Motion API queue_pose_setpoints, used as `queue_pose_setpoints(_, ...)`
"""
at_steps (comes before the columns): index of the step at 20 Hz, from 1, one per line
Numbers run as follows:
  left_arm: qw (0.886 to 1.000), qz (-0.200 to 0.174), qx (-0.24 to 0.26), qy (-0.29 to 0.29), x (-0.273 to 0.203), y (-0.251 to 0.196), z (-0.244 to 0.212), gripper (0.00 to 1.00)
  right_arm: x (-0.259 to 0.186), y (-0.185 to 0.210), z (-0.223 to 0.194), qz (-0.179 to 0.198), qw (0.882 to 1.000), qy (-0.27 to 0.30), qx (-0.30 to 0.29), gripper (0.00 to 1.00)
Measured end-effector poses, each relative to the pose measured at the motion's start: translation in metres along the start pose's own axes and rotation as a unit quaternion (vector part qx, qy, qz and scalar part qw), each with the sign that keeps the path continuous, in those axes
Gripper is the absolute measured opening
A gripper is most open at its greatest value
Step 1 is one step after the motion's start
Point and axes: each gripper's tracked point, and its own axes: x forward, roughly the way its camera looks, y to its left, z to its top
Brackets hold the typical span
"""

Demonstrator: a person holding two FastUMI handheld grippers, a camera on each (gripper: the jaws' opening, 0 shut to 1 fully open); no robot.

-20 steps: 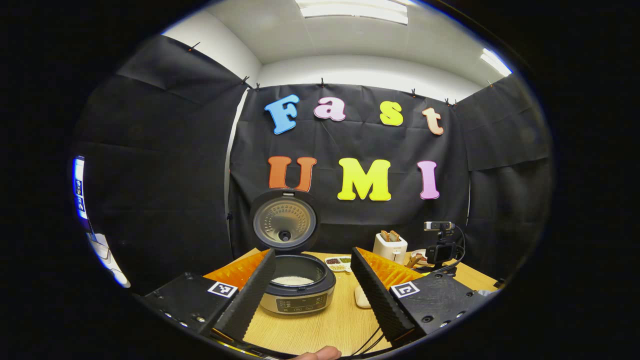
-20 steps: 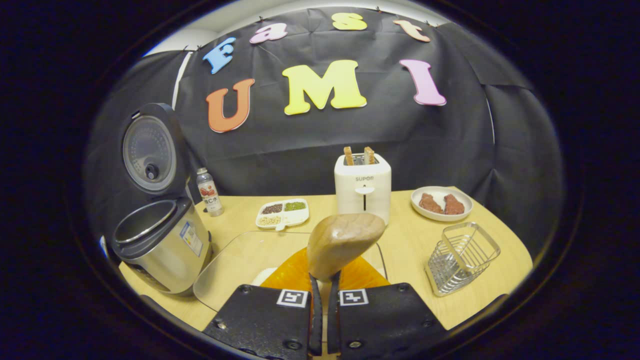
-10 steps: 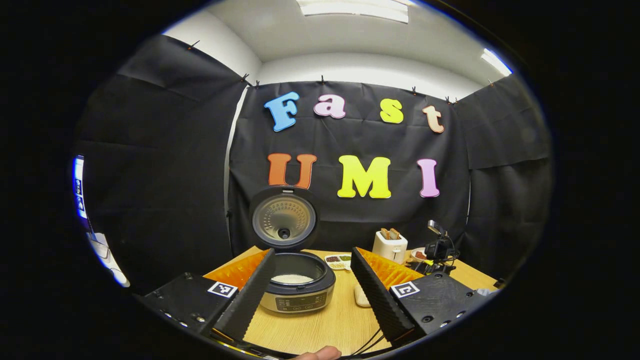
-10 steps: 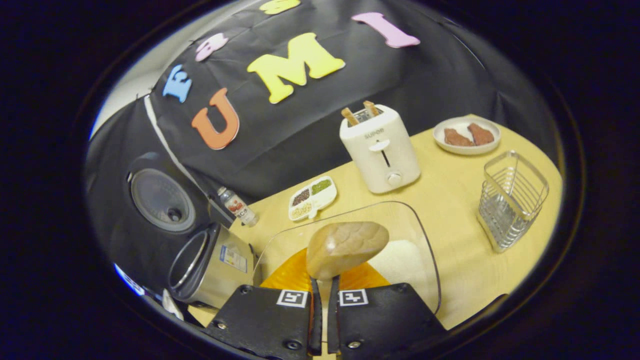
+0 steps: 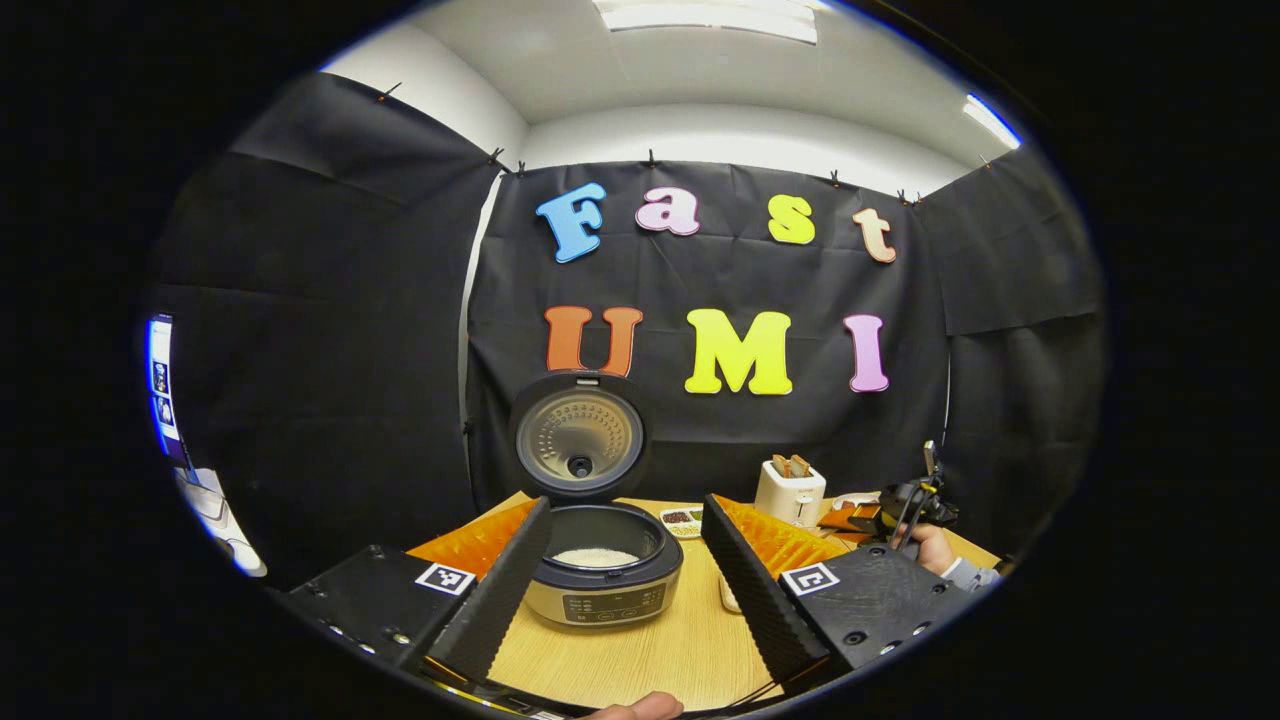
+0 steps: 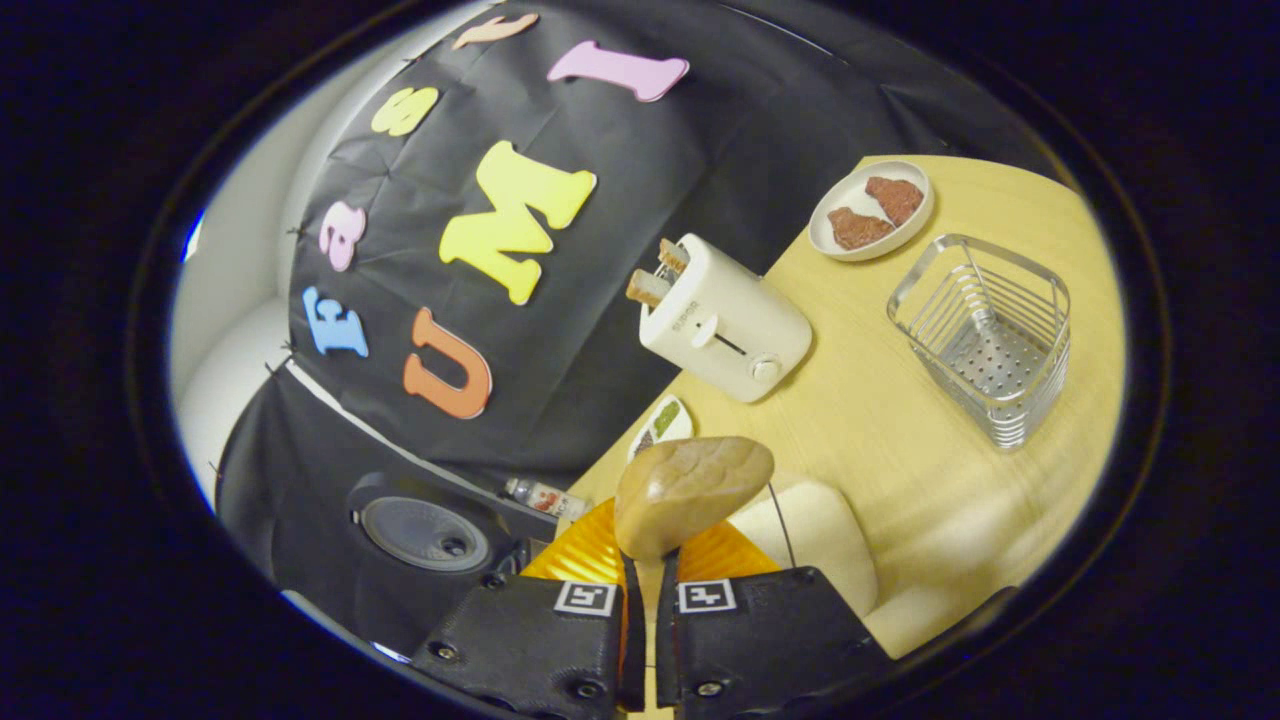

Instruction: Close the left gripper, press the button to open the rice cooker; take a wooden spoon from the chopstick holder with the right hand, scoop a spoonful of rice and pour it into the rice cooker, then put the wooden spoon back into the chopstick holder.

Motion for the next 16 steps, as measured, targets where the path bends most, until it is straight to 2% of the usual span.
queue_pose_setpoints(4, 1.0, 0.0, 0.007, -0.004, -0.002, -0.001, 0.003, 0.96, -0.014, 0.022, 0.012, 0.066, 0.992, -0.005, 0.103, 0.09)
queue_pose_setpoints(5, 1.0, 0.001, 0.009, -0.004, -0.003, 0.0, 0.004, 0.96, -0.015, 0.024, 0.013, 0.083, 0.987, -0.001, 0.138, 0.06)
queue_pose_setpoints(6, 1.0, 0.002, 0.011, -0.005, -0.003, -0.001, 0.005, 0.96, -0.015, 0.026, 0.012, 0.096, 0.979, 0.007, 0.178, 0.09)
queue_pose_setpoints(8, 1.0, 0.004, 0.012, -0.007, -0.006, 0.002, 0.006, 0.96, -0.015, 0.033, 0.008, 0.12, 0.96, 0.03, 0.253, 0.09)
queue_pose_setpoints(10, 1.0, 0.004, 0.009, -0.009, -0.008, 0.005, 0.008, 0.96, -0.013, 0.035, 0.005, 0.124, 0.955, 0.035, 0.266, 0.09)
queue_pose_setpoints(12, 1.0, 0.006, 0.006, -0.011, -0.013, 0.011, 0.01, 0.96, -0.013, 0.039, 0.003, 0.116, 0.958, 0.032, 0.259, 0.08)
queue_pose_setpoints(16, 1.0, 0.012, 0.005, -0.017, -0.02, 0.023, 0.013, 0.96, -0.019, 0.066, -0.002, 0.13, 0.961, 0.038, 0.241, 0.09)
